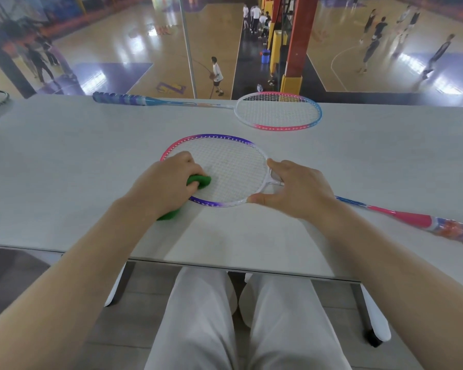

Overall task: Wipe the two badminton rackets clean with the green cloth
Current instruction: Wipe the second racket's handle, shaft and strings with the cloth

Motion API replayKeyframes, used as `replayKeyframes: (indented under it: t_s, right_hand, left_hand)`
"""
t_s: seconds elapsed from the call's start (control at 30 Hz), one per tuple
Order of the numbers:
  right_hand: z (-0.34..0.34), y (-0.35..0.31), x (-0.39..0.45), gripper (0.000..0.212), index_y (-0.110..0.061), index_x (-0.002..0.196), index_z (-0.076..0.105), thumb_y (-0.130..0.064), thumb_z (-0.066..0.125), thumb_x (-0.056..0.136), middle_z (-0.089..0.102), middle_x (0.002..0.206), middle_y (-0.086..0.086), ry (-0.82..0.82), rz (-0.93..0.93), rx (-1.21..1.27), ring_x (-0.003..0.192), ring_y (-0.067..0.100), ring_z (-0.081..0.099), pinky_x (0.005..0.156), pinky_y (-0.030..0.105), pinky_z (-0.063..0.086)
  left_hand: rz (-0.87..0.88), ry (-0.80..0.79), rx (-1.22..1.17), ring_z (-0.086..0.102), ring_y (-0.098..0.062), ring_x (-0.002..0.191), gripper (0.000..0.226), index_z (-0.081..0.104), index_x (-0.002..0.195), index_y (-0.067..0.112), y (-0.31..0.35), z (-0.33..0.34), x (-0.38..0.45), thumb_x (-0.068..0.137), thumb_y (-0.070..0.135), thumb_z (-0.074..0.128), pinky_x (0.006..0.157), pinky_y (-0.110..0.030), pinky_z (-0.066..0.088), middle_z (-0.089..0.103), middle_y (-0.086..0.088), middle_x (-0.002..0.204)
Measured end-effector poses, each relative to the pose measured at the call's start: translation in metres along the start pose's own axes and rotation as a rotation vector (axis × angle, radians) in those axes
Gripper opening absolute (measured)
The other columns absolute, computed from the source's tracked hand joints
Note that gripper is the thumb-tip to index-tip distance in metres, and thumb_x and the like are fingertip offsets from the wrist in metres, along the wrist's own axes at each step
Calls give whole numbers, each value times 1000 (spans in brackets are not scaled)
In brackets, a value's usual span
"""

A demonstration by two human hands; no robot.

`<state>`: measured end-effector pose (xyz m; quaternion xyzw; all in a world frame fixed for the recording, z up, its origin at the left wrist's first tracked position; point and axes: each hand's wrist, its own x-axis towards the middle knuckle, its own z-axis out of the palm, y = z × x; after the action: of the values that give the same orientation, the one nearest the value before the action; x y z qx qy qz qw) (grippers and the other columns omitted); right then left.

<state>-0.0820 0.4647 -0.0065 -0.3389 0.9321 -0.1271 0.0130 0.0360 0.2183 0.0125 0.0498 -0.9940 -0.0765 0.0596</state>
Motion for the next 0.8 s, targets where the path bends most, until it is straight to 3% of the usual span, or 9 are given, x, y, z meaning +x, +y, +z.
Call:
replayKeyframes:
  t_s: [0.23, 0.43, 0.6, 0.8]
  right_hand:
    - [-4, -2, -3, 98, -31, 147, 36, -86, 52, 68, 54, 132, -15, -7, 13, 38, 122, 9, 52, 93, 26, 38]
    - [-2, -2, -1, 104, -28, 152, 30, -87, 51, 68, 49, 143, -13, -12, 29, 19, 129, 10, 48, 102, 29, 37]
    - [-2, -3, 0, 105, -29, 152, 30, -88, 51, 67, 48, 143, -13, -13, 30, 18, 129, 10, 49, 102, 30, 38]
    - [-4, -3, -1, 105, -33, 151, 30, -91, 48, 65, 47, 144, -17, -35, 18, 19, 131, 7, 46, 102, 28, 37]
  left_hand:
    - [-16, 88, 94, 59, -30, 91, 29, 65, 119, 17, 11, 9, 73, 95, 20, 50, 81, -41, 47, 52, -7, 113]
    - [-79, 104, 90, 57, -29, 89, 27, 65, 116, 12, 11, 9, 121, 94, 19, 51, 78, -41, 48, 53, -9, 110]
    - [-18, 48, 53, 56, -23, 92, 29, 65, 120, 16, 7, 6, 110, 96, 25, 51, 79, -32, 43, 55, -5, 112]
    - [66, -36, -17, 54, -18, 103, 30, 65, 123, 24, -14, 0, 63, 94, 29, 55, 90, -33, 43, 54, 4, 113]
